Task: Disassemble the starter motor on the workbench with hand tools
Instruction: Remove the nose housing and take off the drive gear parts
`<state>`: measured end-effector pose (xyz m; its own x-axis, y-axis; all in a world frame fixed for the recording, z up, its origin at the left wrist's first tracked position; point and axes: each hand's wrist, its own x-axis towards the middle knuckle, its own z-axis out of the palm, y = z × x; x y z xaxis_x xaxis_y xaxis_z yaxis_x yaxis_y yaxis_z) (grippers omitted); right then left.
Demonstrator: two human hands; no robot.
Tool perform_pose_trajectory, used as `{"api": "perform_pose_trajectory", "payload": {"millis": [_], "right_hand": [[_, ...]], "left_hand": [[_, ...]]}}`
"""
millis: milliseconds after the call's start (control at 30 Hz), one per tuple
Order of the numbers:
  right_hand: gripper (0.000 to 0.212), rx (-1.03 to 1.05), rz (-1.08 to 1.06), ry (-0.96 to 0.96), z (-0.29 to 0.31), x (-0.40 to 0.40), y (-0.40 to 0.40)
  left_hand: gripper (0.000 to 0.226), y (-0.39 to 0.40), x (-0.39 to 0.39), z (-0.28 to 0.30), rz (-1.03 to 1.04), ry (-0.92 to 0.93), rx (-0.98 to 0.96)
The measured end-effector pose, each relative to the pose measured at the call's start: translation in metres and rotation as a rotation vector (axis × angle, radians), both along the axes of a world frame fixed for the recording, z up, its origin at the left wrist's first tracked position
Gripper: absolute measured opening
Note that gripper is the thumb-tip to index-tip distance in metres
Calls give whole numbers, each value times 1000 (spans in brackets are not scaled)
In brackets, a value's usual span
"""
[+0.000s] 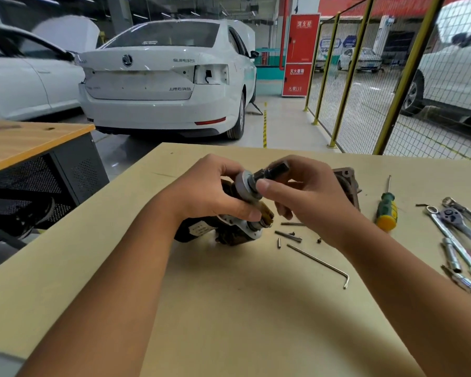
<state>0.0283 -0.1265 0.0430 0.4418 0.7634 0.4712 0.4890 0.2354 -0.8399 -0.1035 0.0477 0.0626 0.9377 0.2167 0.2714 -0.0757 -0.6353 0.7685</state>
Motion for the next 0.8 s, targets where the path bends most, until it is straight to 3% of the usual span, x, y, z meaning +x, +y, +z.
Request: {"api": "perform_pose_trajectory", "payload": {"millis": [133, 300, 500, 800], "right_hand": [[29, -31, -46, -110, -13, 4, 5], [35, -121, -27, -127, -41, -4, 7], [24, 40, -181, -226, -43, -13, 19], [19, -59, -258, -452, -13, -26, 35]], "left_hand": [[50, 2, -1, -2, -6, -52, 17], [44, 4, -1, -7, -48, -114, -12], [43, 8, 1, -9, -55, -180, -7], [46, 26, -4, -12, -68, -317, -288]]}}
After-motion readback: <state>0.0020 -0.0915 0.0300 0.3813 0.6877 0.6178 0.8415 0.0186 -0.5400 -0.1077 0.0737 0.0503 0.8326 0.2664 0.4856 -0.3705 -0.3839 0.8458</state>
